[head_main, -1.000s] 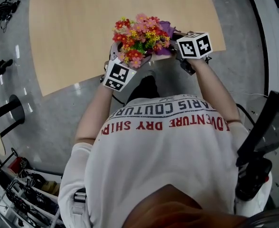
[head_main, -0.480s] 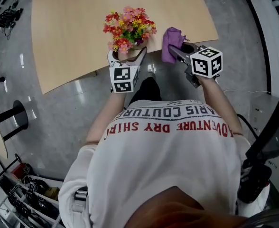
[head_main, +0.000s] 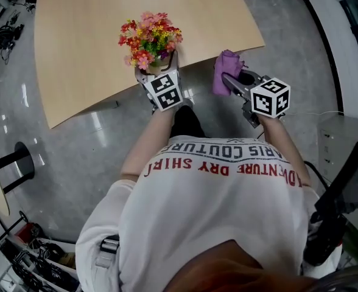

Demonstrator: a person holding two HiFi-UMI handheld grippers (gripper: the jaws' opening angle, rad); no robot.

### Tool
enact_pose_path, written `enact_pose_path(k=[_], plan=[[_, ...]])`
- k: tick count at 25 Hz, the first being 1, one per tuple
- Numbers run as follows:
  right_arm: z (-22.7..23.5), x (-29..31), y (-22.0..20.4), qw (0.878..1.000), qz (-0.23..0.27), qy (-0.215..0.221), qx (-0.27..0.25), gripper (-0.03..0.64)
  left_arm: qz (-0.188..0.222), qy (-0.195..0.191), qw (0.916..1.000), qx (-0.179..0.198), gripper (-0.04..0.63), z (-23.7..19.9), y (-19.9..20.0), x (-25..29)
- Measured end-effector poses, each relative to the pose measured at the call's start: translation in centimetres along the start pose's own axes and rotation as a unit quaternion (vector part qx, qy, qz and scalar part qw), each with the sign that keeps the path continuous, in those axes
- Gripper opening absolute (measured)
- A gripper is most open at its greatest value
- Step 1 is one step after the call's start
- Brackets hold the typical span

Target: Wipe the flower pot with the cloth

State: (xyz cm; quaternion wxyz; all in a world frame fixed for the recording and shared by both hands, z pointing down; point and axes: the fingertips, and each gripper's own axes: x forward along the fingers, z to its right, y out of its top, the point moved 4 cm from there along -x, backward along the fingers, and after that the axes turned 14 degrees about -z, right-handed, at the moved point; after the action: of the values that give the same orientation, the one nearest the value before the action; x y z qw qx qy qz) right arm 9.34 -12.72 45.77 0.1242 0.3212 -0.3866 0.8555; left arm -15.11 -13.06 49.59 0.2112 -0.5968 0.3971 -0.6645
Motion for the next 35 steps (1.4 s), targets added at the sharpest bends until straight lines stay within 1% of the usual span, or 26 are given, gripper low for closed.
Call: enact_pose_path(k=[3, 5, 6, 8, 12, 15, 17, 19, 21, 23, 25, 28, 30, 32, 35], plan=[[0.1, -0.1, -0.3, 1.000, 0.000, 0.003, 0.002, 0.044, -0.006, -0.009, 0.9999, -0.007, 0.468, -0.1, -0.1, 0.9], [0.0, -0.1, -0.6, 1.000, -0.003, 0.005, 0.000, 0.044, -0.008, -0.012, 0.9999, -0.005, 0.466, -0.4, -0.1, 1.1], [0.1, -0.2, -0.6, 1.000, -0.004, 0.005, 0.001, 0.044, -0.007, -0.015, 0.9999, -0.003, 0.446, -0.3, -0.1, 1.0], [0.1, -0.3, -0.6, 1.000, -0.004, 0.004, 0.003, 0.044, -0.005, -0.024, 0.9997, 0.004, 0.445, -0.3, 0.0, 0.8], [-0.1, 0.7, 0.2, 1.000, -0.005, 0.010, 0.001, 0.044, 0.002, -0.055, 0.9981, 0.026, 0.445, -0.9, 0.1, 0.5], [0.0, 1.9, 1.0, 1.000, -0.004, 0.018, 0.000, 0.044, 0.006, -0.089, 0.9947, 0.051, 0.443, -0.8, 0.0, 0.5], [0.3, 2.7, 1.7, 1.000, -0.003, 0.025, 0.000, 0.044, -0.003, -0.114, 0.9907, 0.074, 0.443, -0.4, -0.4, 0.7], [0.5, 3.3, 2.4, 0.999, -0.002, 0.032, -0.005, 0.044, -0.022, -0.132, 0.9863, 0.095, 0.443, 0.0, -0.5, 0.6], [0.3, 3.7, 3.0, 0.999, -0.001, 0.036, -0.009, 0.044, -0.046, -0.151, 0.9805, 0.118, 0.442, 0.1, -0.5, 0.2], [0.1, 4.6, 3.9, 0.999, 0.000, 0.041, -0.009, 0.044, -0.067, -0.171, 0.9725, 0.143, 0.440, -0.2, -0.5, 0.1], [0.6, 5.7, 4.9, 0.999, 0.003, 0.051, -0.009, 0.044, -0.079, -0.194, 0.9627, 0.172, 0.440, -0.3, -0.6, 0.7], [2.8, 6.6, 5.9, 0.998, 0.004, 0.063, -0.018, 0.044, -0.097, -0.227, 0.9462, 0.209, 0.439, 1.4, -1.2, 2.2], [3.1, 6.9, 7.1, 0.997, 0.004, 0.070, -0.024, 0.044, -0.100, -0.252, 0.9351, 0.228, 0.439, 1.7, -1.1, 2.3], [2.7, 7.8, 8.6, 0.996, 0.004, 0.080, -0.027, 0.044, -0.094, -0.276, 0.9250, 0.244, 0.439, 1.0, -0.8, 2.0], [2.8, 9.3, 10.3, 0.995, -0.003, 0.097, -0.036, 0.044, -0.087, -0.302, 0.9116, 0.264, 0.439, 0.4, -0.8, 2.2]])
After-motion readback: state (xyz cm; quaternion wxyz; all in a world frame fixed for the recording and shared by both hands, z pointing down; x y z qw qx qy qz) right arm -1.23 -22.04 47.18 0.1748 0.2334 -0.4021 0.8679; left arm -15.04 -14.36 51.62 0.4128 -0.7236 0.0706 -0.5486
